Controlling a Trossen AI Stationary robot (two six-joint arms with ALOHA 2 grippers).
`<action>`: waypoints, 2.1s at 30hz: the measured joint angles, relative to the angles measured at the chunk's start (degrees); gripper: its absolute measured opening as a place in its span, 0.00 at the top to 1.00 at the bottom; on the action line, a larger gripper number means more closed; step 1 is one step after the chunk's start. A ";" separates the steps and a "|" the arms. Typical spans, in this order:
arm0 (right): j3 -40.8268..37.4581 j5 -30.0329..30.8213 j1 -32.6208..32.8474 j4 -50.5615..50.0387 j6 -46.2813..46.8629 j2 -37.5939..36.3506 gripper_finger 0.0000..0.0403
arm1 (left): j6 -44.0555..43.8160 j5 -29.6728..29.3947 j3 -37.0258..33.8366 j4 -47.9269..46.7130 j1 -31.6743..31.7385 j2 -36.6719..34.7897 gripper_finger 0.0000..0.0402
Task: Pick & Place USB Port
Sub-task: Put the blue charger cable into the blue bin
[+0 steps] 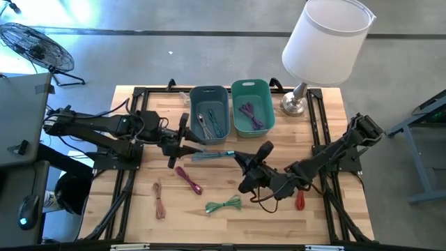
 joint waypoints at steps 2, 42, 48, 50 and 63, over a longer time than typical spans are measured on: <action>0.00 -0.12 -0.18 -0.02 -0.21 -0.01 0.96 | 0.04 0.94 0.00 0.10 0.00 -0.05 0.66; 0.00 -15.79 -7.18 6.83 -5.57 0.01 0.97 | -2.68 7.78 -0.04 10.49 -0.02 4.53 0.26; 0.00 -15.59 -7.17 6.65 -5.48 0.01 0.97 | -2.02 6.83 -0.04 13.52 -0.02 5.56 0.26; 0.00 -15.29 -7.17 6.60 -5.48 0.01 0.97 | -1.26 5.98 -0.04 13.82 -0.02 5.56 0.26; 0.00 -15.16 -7.17 4.84 -3.99 0.01 0.97 | 3.97 5.67 -0.04 14.68 -0.01 5.52 0.71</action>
